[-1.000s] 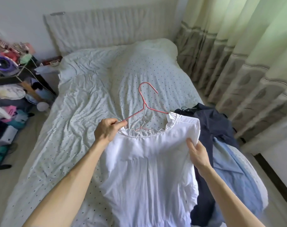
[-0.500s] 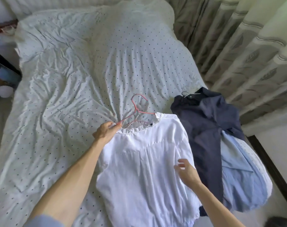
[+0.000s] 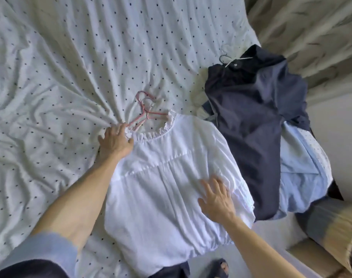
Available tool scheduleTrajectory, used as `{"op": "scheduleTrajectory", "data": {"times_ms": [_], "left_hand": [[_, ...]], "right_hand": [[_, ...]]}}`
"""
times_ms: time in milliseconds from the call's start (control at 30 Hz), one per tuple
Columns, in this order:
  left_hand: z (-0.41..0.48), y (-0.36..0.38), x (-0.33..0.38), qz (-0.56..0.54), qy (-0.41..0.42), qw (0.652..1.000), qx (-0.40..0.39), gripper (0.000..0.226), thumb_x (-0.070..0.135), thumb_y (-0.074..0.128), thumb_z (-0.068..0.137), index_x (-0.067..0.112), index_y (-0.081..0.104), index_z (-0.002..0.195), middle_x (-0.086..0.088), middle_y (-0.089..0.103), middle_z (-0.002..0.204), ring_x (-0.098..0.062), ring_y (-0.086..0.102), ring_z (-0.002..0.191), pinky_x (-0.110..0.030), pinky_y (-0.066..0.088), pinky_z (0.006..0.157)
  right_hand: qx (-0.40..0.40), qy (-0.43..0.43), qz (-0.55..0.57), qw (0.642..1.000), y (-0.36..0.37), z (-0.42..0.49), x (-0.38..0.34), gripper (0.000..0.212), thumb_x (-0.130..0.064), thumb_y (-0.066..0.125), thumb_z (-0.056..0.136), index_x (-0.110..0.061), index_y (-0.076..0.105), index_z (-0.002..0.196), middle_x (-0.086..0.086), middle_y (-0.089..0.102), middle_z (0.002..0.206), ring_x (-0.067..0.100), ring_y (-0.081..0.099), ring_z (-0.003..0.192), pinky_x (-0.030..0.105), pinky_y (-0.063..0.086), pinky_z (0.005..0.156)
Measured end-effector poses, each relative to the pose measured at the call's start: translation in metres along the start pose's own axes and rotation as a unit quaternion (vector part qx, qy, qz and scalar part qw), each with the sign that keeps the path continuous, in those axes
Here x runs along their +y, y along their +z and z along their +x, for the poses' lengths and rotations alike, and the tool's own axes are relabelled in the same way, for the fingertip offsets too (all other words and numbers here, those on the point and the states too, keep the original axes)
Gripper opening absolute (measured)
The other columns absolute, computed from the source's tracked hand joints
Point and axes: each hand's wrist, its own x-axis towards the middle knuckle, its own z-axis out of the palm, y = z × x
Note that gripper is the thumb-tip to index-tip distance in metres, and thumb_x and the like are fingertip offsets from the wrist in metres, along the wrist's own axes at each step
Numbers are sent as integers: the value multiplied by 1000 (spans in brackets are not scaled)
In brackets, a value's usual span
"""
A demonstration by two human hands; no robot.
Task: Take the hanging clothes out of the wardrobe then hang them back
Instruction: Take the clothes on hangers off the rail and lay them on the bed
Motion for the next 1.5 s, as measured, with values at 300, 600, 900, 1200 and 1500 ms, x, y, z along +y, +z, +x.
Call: {"op": "scheduleTrajectory", "data": {"times_ms": [300,600,900,1200,1500], "left_hand": [[-109,88,48,70,45,967,-240,81,60,44,95,34,-1,158,-8,-19,164,-38,-13,150,-51,3,122],[-188,28,116,107,115,941,-300,66,53,42,96,23,31,154,-6,40,155,-28,41,140,-36,36,113],[-357,-42,327,126,448,881,-82,61,56,41,94,23,45,146,2,47,151,-19,41,139,-36,31,116],[-669,36,491,169,743,647,-35,54,53,45,98,34,41,148,2,38,157,-19,23,149,-35,20,120],[-949,135,542,160,901,399,-62,53,52,42,100,34,39,149,6,39,156,-17,28,147,-35,22,120]], "right_hand": [[-90,-1,30,996,-11,-13,-9,65,-39,45,98,-32,17,156,1,16,164,23,14,151,39,21,121],[95,49,227,968,-84,-110,59,45,-36,50,100,-24,50,143,-2,46,152,18,42,139,28,33,109],[377,162,274,870,-72,-349,196,44,-40,52,100,-33,50,143,-12,45,150,9,30,146,27,23,118],[561,391,305,663,75,-623,297,42,-43,49,97,-33,58,136,-12,52,145,7,34,143,26,25,117],[606,578,289,463,210,-814,307,49,-53,42,94,-32,59,136,-13,53,144,5,32,143,22,24,117]]}}
